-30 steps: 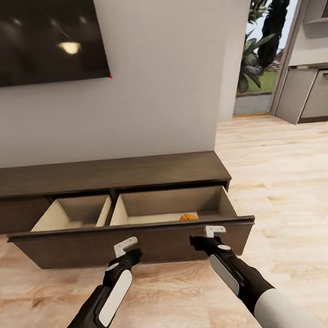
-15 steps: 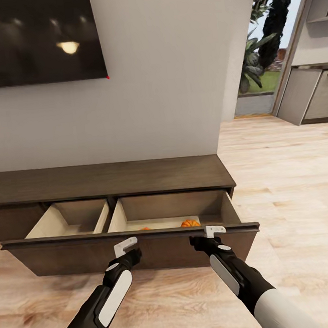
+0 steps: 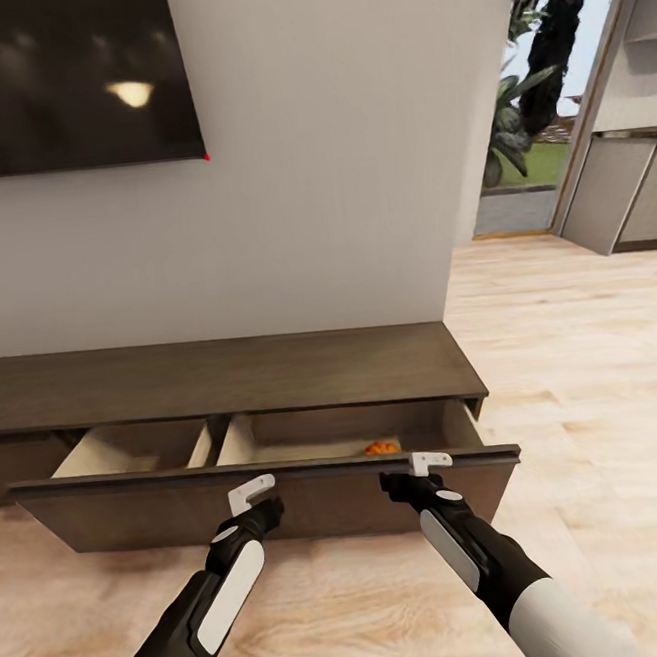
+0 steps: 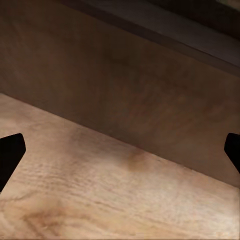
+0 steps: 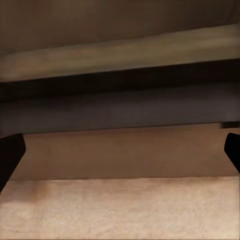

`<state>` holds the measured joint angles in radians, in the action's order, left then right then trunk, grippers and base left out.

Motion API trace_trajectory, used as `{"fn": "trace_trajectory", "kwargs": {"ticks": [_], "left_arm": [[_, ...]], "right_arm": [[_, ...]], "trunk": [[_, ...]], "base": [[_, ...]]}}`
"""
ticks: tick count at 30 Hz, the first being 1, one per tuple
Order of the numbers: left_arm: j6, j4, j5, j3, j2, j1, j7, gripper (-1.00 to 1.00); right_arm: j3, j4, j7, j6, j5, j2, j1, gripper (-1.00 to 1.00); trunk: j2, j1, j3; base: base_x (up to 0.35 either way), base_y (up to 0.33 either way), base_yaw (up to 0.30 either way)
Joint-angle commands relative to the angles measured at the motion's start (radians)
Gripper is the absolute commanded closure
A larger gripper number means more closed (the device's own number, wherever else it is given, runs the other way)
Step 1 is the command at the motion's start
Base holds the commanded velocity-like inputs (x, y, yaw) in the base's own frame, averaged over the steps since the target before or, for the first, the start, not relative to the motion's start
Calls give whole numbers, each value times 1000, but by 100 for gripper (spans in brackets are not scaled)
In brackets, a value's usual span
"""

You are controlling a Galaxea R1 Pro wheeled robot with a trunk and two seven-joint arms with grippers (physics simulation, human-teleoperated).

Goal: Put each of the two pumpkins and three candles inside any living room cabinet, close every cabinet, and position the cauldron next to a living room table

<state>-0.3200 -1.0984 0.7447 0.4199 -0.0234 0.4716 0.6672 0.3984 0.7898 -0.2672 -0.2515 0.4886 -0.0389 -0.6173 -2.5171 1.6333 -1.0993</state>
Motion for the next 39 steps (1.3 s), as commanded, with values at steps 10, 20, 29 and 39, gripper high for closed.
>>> {"fn": "trace_trajectory", "kwargs": {"ticks": [10, 20, 29, 39], "left_arm": [[-2, -1, 5, 3, -1, 1, 8, -100], [-2, -1, 4, 3, -1, 1, 8, -100], [-2, -1, 4, 3, -1, 1, 8, -100], [-2, -1, 3, 3, -1, 1, 8, -100]], "right_arm": [[2, 3, -7, -3, 6, 1, -1, -100], [2, 3, -7, -3, 6, 1, -1, -100], [2, 2, -6, -2, 6, 1, -1, -100], [2, 3, -6, -2, 6, 1, -1, -100]], "trunk": [[0, 0, -1], [0, 0, -1], [0, 0, -1], [0, 0, -1]], "base": [[335, 0, 0], [149, 0, 0], [207, 0, 0], [-132, 0, 0]]}}
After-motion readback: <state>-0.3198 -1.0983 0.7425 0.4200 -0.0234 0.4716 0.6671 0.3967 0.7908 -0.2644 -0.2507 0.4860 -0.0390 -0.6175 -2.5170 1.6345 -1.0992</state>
